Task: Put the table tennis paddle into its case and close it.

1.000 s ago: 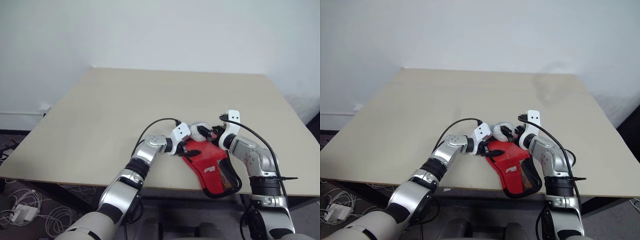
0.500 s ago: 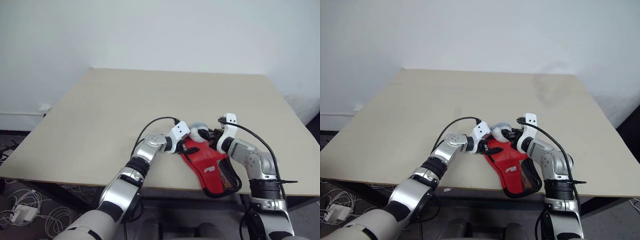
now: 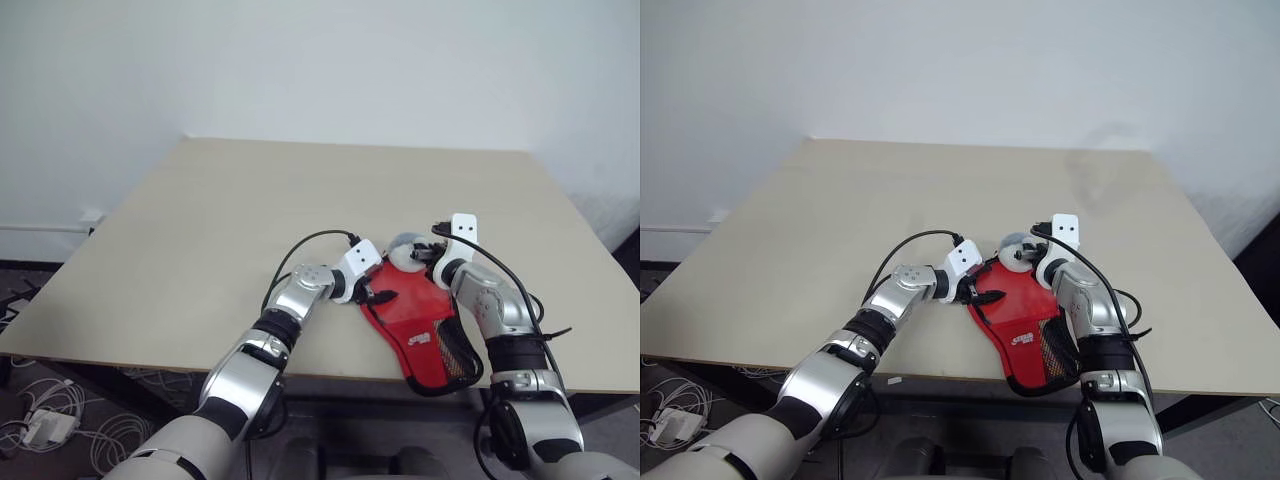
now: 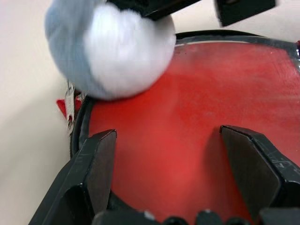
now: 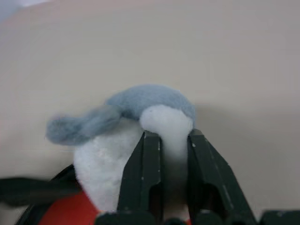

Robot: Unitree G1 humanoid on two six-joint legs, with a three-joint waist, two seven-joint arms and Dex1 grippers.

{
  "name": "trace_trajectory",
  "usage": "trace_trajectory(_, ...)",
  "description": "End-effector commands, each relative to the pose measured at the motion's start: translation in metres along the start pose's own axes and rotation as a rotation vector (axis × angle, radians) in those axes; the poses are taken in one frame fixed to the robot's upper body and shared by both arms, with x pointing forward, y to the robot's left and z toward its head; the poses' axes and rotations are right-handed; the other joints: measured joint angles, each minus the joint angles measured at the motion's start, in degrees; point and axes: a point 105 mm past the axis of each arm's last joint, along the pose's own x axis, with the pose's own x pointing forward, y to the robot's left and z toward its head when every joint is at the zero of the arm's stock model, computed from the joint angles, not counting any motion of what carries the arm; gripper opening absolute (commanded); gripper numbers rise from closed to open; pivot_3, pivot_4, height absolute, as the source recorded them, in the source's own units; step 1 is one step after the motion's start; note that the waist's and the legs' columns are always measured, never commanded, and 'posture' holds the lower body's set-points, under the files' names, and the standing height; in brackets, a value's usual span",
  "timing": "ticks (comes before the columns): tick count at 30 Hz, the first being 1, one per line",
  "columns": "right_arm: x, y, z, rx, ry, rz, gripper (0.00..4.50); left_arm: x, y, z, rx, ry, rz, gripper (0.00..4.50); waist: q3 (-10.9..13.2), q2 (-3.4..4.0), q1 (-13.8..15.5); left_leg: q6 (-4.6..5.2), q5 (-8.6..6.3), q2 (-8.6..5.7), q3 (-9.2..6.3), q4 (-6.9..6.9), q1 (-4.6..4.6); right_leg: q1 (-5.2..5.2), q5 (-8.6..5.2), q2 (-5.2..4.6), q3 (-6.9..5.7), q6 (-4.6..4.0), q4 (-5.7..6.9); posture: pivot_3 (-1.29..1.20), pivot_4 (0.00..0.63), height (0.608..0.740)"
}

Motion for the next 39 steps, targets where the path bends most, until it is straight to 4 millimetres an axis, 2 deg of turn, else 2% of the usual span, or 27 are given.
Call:
trace_trajectory(1, -0.009, -0.038, 0.018, -0.019, -0.061, -0.134, 0.14, -0.01, 0.005, -0.035, -0.055, 0.13, 0.032, 3.72, 0.0, 0.0, 0.0, 0.0, 0.0, 0.0, 0.02, 0.0, 0.03, 0.02, 0.0, 0.0, 0.02, 0.0, 0.0, 0.0, 0.0, 0.728)
trace_trajectory(6, -0.026, -0.061, 0.017, -0.03, -0.063, -0.183, 0.13, -0.009, 0.004, -0.038, -0.056, 0.143, 0.03, 3.72, 0.0, 0.0, 0.1, 0.0, 0.0, -0.01, 0.0, 0.0, 0.04, 0.07, 0.0, -0.02, 0.0, 0.0, -0.02, 0.0, 0.0, 0.728)
trace_trajectory(10, -0.051, -0.094, 0.012, -0.035, -0.059, -0.283, 0.09, -0.005, 0.0, -0.036, -0.053, 0.141, 0.004, 3.72, 0.0, 0.0, 0.3, 0.0, 0.0, -0.01, -0.01, 0.0, 0.04, 0.09, 0.0, -0.03, -0.01, 0.0, -0.06, 0.0, 0.0, 0.728)
trace_trajectory(15, -0.086, -0.11, 0.007, -0.049, -0.054, -0.319, 0.09, -0.002, -0.003, -0.034, -0.044, 0.148, -0.015, 3.72, -0.1, 0.07, 0.4, 0.0, -0.01, -0.01, -0.02, -0.03, 0.03, 0.08, -0.02, -0.03, -0.01, 0.0, -0.07, 0.0, 0.0, 0.728)
trace_trajectory(19, -0.12, -0.106, -0.002, -0.079, -0.033, -0.286, 0.08, 0.0, -0.007, -0.035, -0.035, 0.157, -0.038, 3.72, -0.1, 0.07, 1.0, 0.03, -0.04, -0.04, -0.02, 0.0, -0.08, 0.03, -0.02, -0.07, -0.02, 0.01, -0.18, 0.0, 0.0, 0.728)
trace_trajectory(28, -0.204, -0.095, -0.033, -0.114, 0.084, -0.244, 0.07, 0.005, -0.013, -0.035, -0.025, 0.168, -0.065, 3.72, -0.1, 0.05, 1.0, 0.04, -0.06, -0.05, -0.05, 0.04, -0.1, 0.06, -0.05, -0.09, -0.05, 0.0, -0.21, 0.0, 0.0, 0.728)
trace_trajectory(35, -0.256, -0.087, -0.058, -0.142, 0.194, -0.257, 0.07, 0.008, -0.015, -0.032, -0.016, 0.17, -0.078, 3.72, -0.2, 0.01, 2.3, 0.07, -0.15, -0.06, -0.04, 0.06, -0.13, 0.06, -0.11, -0.12, -0.08, 0.06, -0.31, 0.0, 0.0, 0.728)
trace_trajectory(39, -0.278, -0.079, -0.066, -0.128, 0.214, -0.281, 0.07, 0.009, -0.016, -0.031, -0.014, 0.172, -0.085, 3.72, -0.2, -0.01, 3.2, 0.08, -0.21, -0.06, -0.07, 0.13, -0.33, -0.06, -0.13, -0.13, -0.12, 0.08, -0.35, 0.0, 0.0, 0.728)
